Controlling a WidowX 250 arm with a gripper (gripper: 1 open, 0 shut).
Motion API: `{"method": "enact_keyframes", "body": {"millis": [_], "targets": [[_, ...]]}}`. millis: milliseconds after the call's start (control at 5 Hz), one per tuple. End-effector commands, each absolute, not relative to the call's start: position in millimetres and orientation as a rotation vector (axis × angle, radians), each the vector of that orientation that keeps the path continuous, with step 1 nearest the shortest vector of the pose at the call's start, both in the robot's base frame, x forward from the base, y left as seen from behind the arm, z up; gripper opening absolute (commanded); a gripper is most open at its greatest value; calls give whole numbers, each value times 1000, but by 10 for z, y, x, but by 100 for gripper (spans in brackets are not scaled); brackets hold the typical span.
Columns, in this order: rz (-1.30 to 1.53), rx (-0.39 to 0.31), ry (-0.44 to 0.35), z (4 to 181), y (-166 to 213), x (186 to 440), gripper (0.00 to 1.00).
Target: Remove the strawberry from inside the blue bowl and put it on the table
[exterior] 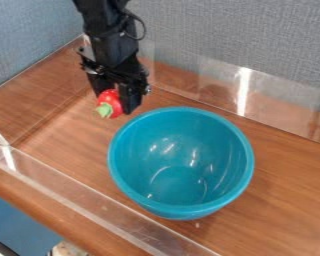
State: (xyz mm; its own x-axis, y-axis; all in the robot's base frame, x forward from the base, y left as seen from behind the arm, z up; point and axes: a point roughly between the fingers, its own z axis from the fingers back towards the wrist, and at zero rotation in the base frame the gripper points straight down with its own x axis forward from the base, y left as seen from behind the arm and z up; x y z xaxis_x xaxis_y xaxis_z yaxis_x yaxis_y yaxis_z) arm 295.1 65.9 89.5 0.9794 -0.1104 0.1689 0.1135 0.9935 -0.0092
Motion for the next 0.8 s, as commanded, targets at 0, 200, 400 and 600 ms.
{"method": "enact_keyframes", "body": {"millis": [0, 200, 400, 600], "targets": [[-97, 1, -221, 956, 815, 3179, 0], [-91, 0, -226, 915, 892, 3266, 0], [-85, 2, -226, 854, 972, 3361, 0], [-77, 6, -225, 781, 1059, 3461, 0]]}}
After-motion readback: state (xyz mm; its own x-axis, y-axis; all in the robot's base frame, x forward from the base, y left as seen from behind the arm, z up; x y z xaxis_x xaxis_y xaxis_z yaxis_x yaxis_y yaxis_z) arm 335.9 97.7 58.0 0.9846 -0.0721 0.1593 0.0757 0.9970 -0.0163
